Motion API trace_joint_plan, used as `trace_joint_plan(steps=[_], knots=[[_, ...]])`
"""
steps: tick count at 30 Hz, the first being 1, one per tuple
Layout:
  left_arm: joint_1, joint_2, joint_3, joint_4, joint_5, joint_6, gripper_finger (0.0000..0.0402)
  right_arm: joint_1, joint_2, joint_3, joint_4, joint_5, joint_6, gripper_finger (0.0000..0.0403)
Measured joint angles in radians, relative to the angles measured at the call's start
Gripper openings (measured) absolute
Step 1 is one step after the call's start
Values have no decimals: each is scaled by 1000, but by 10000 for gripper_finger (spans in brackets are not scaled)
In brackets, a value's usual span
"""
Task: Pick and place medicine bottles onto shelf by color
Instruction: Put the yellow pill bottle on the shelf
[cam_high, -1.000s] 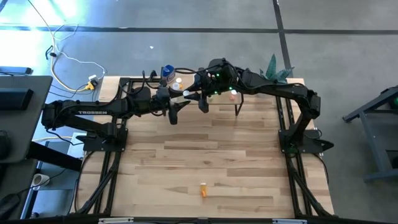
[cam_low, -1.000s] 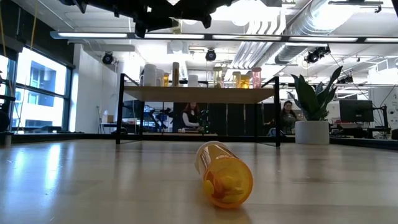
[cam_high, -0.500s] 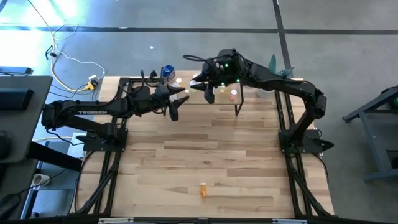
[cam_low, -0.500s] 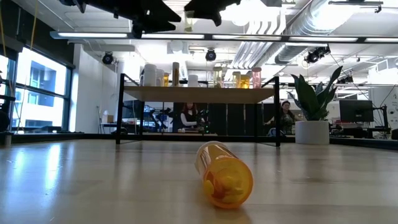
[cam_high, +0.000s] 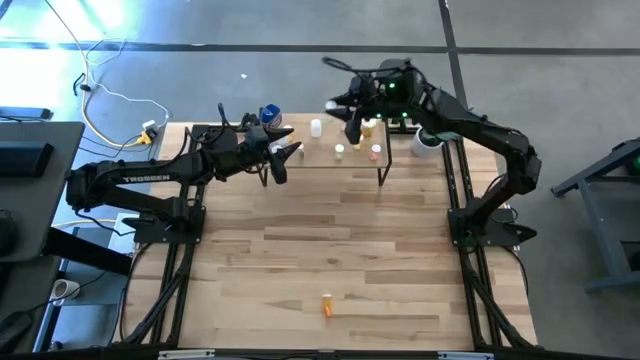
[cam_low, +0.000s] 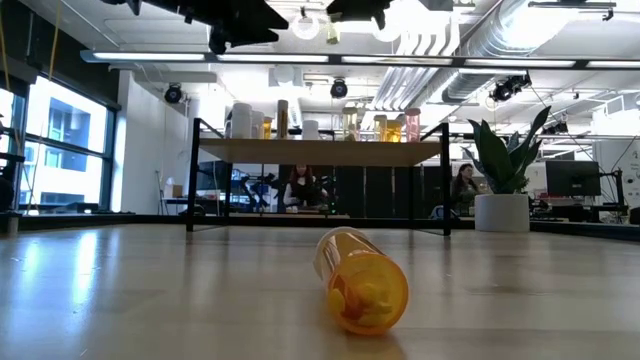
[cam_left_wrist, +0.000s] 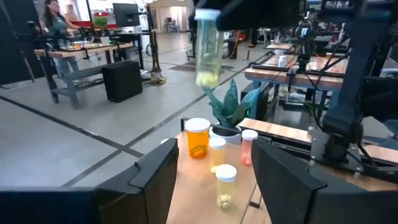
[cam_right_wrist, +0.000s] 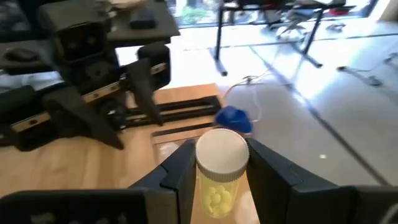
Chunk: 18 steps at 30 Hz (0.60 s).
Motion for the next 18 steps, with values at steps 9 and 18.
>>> trace_joint_plan(steps=[9, 18], knots=[[5, -1, 0, -14, 0, 0, 195, -31, -30, -86, 73, 20, 16, 112], [5, -1, 0, -14, 0, 12, 195, 2, -25, -276, 255, 52, 114, 112]])
